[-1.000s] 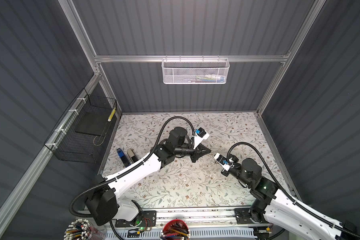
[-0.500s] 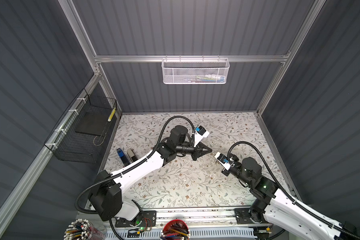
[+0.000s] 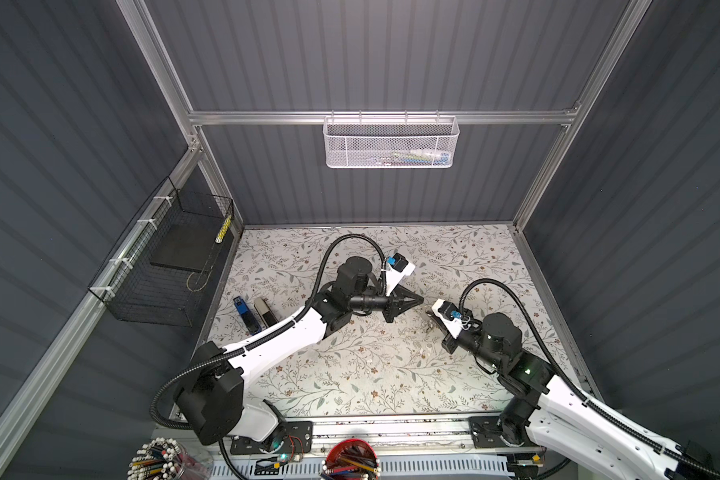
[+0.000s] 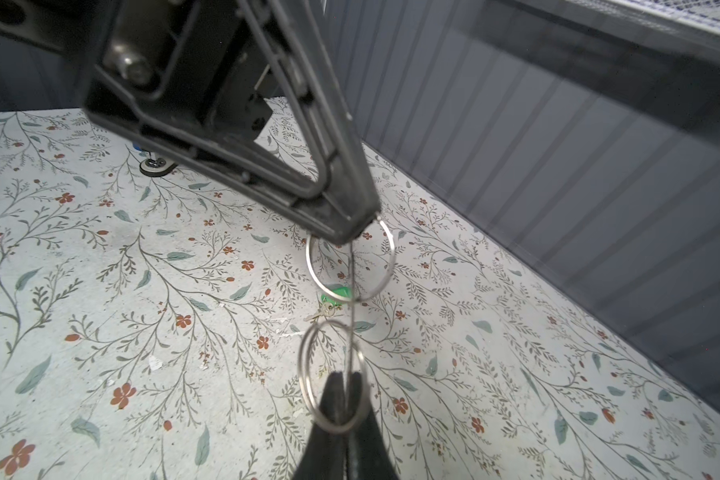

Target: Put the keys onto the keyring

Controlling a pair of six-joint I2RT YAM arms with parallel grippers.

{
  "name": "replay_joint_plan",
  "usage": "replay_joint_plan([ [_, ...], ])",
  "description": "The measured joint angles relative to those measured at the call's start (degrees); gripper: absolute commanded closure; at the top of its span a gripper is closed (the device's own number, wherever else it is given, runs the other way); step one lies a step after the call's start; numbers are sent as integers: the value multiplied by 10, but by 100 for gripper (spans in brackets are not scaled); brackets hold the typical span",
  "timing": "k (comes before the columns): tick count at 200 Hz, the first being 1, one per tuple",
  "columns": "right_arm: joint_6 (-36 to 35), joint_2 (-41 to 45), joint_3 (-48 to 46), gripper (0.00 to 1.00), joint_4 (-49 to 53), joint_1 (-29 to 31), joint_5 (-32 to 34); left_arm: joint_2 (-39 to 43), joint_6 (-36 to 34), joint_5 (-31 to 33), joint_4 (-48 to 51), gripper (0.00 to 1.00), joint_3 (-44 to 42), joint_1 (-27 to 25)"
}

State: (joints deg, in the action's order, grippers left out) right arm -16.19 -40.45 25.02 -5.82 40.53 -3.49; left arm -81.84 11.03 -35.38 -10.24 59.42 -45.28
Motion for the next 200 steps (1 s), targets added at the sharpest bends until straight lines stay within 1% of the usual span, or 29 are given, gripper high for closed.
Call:
replay_joint_plan([
  [41,23,0,2,100,-7,0,-19,15,-1,17,-15,100,-12,-1],
  [82,24,-12,12,100,1,0,-20,15,-1,26,-30,100,-20,-1],
  [130,8,-12,22,100,7,0,-10,27,-9,37,-26,100,-20,-1],
  [170,-22,-13,22,100,12,3,9,27,-9,39,-21,100,-20,-2],
  [200,-34,-15,22,100,2,5,20,27,12,45,-34,100,-23,-2],
])
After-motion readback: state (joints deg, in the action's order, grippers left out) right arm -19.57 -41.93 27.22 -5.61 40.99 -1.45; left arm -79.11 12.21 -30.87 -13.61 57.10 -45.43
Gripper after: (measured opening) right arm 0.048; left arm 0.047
